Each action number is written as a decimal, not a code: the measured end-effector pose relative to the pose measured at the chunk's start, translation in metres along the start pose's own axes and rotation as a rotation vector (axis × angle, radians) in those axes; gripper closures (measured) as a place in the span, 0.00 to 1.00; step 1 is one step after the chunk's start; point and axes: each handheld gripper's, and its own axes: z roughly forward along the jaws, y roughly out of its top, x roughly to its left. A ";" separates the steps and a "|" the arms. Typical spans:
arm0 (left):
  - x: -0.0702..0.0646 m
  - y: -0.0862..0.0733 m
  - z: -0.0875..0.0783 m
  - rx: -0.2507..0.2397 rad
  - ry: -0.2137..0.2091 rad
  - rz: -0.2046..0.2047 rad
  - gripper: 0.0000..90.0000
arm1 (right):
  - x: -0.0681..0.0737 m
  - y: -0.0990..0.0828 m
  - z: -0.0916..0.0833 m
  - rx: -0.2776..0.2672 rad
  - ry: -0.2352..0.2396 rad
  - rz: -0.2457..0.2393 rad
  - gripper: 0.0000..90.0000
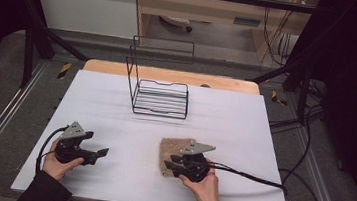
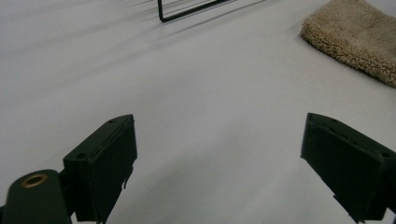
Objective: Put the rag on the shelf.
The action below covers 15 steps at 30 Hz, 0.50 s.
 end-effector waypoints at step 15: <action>-0.021 0.011 0.013 0.016 -0.012 0.021 0.07 | -0.068 -0.028 -0.036 -0.002 -0.137 0.093 0.21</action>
